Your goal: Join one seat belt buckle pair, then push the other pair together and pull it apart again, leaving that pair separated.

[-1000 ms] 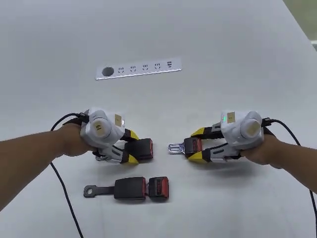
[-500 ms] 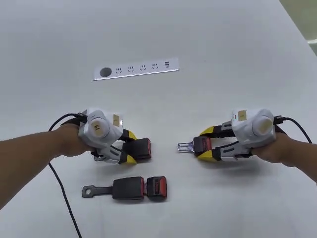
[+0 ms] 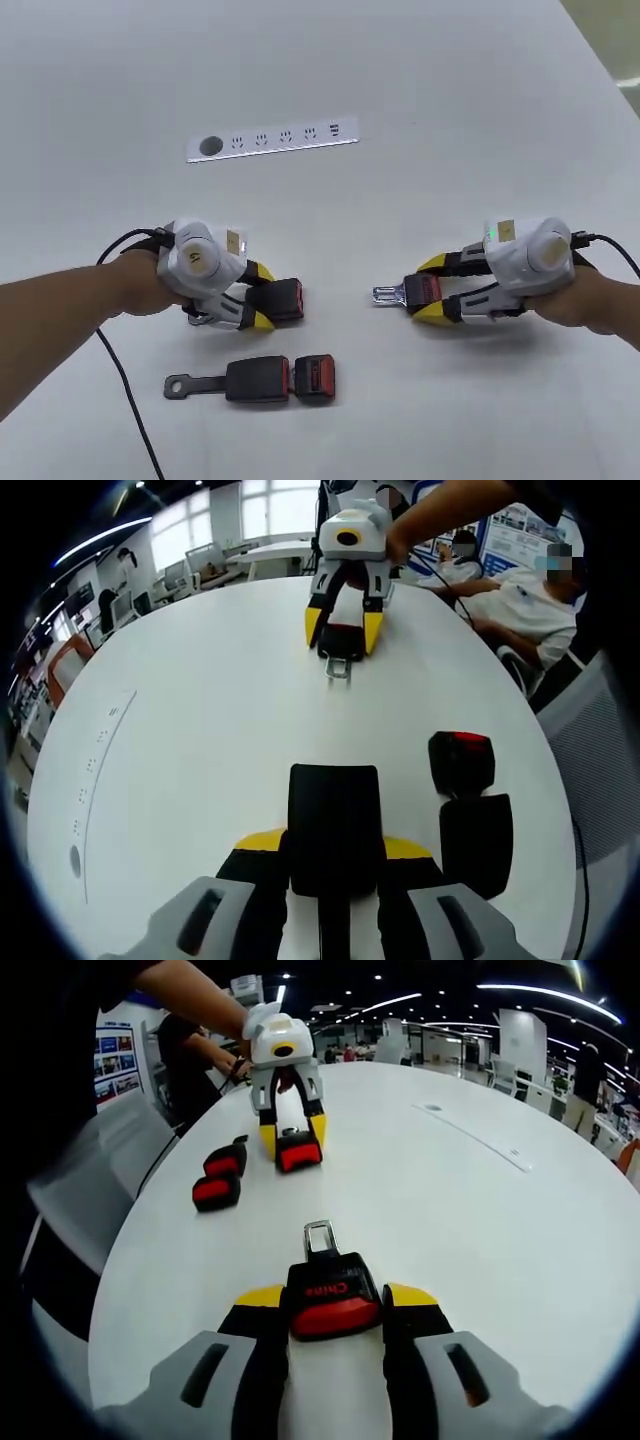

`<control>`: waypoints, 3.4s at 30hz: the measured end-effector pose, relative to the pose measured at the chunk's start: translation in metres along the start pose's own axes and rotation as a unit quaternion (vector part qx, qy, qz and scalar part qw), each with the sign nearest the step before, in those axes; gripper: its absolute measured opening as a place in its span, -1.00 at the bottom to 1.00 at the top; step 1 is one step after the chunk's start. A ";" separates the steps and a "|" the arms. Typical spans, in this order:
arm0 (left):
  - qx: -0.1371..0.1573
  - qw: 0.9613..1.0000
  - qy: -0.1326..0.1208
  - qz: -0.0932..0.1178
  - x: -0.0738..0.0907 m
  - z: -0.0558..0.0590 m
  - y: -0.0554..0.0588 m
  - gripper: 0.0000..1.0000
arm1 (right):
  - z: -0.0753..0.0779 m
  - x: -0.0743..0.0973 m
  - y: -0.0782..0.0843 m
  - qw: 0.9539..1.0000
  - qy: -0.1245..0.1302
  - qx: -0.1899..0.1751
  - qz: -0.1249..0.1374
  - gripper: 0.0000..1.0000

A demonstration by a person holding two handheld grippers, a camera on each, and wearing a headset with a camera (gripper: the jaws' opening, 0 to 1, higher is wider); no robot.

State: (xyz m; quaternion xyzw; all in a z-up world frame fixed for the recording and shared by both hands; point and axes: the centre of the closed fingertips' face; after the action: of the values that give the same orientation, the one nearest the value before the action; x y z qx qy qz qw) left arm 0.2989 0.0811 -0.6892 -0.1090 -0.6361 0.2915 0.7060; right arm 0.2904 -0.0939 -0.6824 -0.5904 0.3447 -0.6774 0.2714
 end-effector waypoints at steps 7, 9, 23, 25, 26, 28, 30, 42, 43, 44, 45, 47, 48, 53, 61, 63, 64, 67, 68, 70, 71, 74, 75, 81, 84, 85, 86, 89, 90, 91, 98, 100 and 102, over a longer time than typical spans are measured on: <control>0.005 1.000 -0.005 -0.001 0.000 0.001 -0.001 -0.31 | 0.000 0.003 0.001 1.000 0.001 0.000 -0.003 -0.30; 0.003 1.000 -0.005 -0.004 0.000 0.001 -0.001 -0.31 | 0.000 0.004 0.002 1.000 0.001 -0.001 -0.005 -0.30; 0.010 1.000 -0.013 -0.011 -0.001 0.000 0.000 -0.30 | 0.003 0.003 0.006 1.000 0.013 -0.010 -0.023 -0.29; 0.008 1.000 -0.015 -0.016 0.000 0.000 0.001 -0.30 | 0.004 0.003 0.008 0.999 0.018 -0.013 -0.029 -0.29; 0.007 1.000 -0.015 -0.018 -0.001 0.001 0.000 -0.30 | 0.004 0.003 0.008 0.999 0.020 -0.017 -0.032 -0.26; 0.006 1.000 -0.016 -0.025 -0.002 0.002 0.001 -0.28 | 0.005 0.002 0.008 0.998 0.031 -0.038 -0.038 -0.13; -0.009 0.999 -0.013 -0.037 -0.002 0.006 0.003 -0.19 | 0.004 0.003 0.007 0.997 0.044 -0.042 -0.044 0.09; 0.097 0.994 -0.056 -0.010 0.019 0.003 0.012 0.48 | 0.016 0.021 -0.005 0.984 0.154 -0.088 -0.018 0.38; 0.103 0.993 -0.062 -0.006 0.021 0.001 0.012 0.52 | 0.017 0.022 -0.005 0.983 0.160 -0.089 -0.017 0.39; 0.114 0.991 -0.069 0.004 0.023 0.001 0.009 0.56 | 0.018 0.023 -0.006 0.981 0.170 -0.090 -0.016 0.39; 0.124 0.990 -0.072 0.014 0.025 0.001 0.007 0.61 | 0.017 0.023 -0.008 0.978 0.183 -0.097 -0.014 0.40; 0.150 0.985 -0.080 0.034 0.029 -0.003 0.006 0.70 | 0.018 0.024 -0.011 0.973 0.201 -0.116 -0.008 0.44; 0.155 0.984 -0.084 0.039 0.032 -0.001 0.003 0.76 | 0.018 0.024 -0.013 0.971 0.206 -0.119 -0.004 0.46; 0.179 0.976 -0.105 0.071 0.047 -0.001 0.000 0.91 | 0.012 0.026 -0.027 0.961 0.243 -0.131 0.002 0.53; 0.233 0.953 -0.144 0.131 0.074 0.005 0.004 1.00 | 0.013 0.035 -0.039 0.944 0.294 -0.147 0.011 0.65; 0.242 0.947 -0.153 0.144 0.081 0.007 0.006 1.00 | 0.014 0.036 -0.042 0.940 0.304 -0.150 0.016 0.68; 0.245 0.946 -0.155 0.148 0.084 0.009 0.007 1.00 | 0.013 0.037 -0.043 0.940 0.307 -0.150 0.018 0.69; 0.258 0.937 -0.167 0.165 0.093 0.013 0.011 1.00 | 0.010 0.037 -0.050 0.937 0.318 -0.143 0.020 0.72; 0.265 0.932 -0.172 0.178 0.100 0.016 0.009 1.00 | 0.009 0.038 -0.052 0.936 0.321 -0.144 0.022 0.74; 0.275 0.926 -0.173 0.191 0.104 0.019 0.011 1.00 | 0.007 0.039 -0.056 0.934 0.324 -0.149 0.027 0.74; 0.273 0.927 -0.174 0.190 0.106 0.021 0.014 1.00 | 0.000 0.039 -0.063 0.933 0.329 -0.146 0.026 0.74; 0.271 0.926 -0.179 0.192 0.111 0.033 0.018 1.00 | -0.007 0.042 -0.070 0.929 0.337 -0.151 0.034 0.78; 0.272 0.925 -0.180 0.196 0.113 0.036 0.019 1.00 | -0.006 0.042 -0.068 0.928 0.339 -0.152 0.036 0.79; 0.286 0.908 -0.192 0.237 0.137 0.047 0.030 1.00 | -0.023 0.048 -0.081 0.924 0.350 -0.148 0.046 0.83; 0.298 0.902 -0.196 0.243 0.142 0.054 0.044 1.00 | -0.034 0.052 -0.086 0.921 0.355 -0.149 0.050 0.85; 0.300 0.901 -0.197 0.245 0.144 0.057 0.046 1.00 | -0.037 0.053 -0.088 0.921 0.357 -0.148 0.050 0.85; 0.296 0.900 -0.200 0.248 0.146 0.063 0.048 1.00 | -0.041 0.055 -0.091 0.921 0.359 -0.145 0.050 0.87; 0.301 0.895 -0.204 0.257 0.153 0.070 0.058 1.00 | -0.050 0.060 -0.095 0.917 0.365 -0.148 0.054 0.88; 0.304 0.891 -0.207 0.266 0.154 0.075 0.059 1.00 | -0.054 0.062 -0.096 0.916 0.369 -0.148 0.053 0.89; 0.305 0.890 -0.207 0.269 0.156 0.078 0.062 1.00 | -0.057 0.063 -0.097 0.916 0.370 -0.148 0.053 0.89; 0.306 0.885 -0.216 0.278 0.168 0.092 0.084 1.00 | -0.079 0.066 -0.103 0.913 0.376 -0.145 0.057 0.93; 0.311 0.879 -0.216 0.290 0.172 0.097 0.086 1.00 | -0.085 0.067 -0.103 0.913 0.378 -0.144 0.057 0.94; 0.311 0.878 -0.219 0.291 0.175 0.100 0.092 1.00 | -0.091 0.066 -0.104 0.912 0.379 -0.145 0.059 0.95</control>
State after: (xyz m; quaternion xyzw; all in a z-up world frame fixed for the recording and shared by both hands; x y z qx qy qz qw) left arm 0.1812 0.2296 -0.5751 0.0025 -0.5907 0.6828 0.4299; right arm 0.1947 -0.0681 -0.5658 -0.3010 0.5504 -0.7755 0.0712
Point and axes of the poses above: the centre of the closed fingertips' face, and the gripper's own axes: x roughly backward along the fingers, z roughly to its right, y roughly out of its underside, and after that the axes turned 12 degrees about x, right-handed
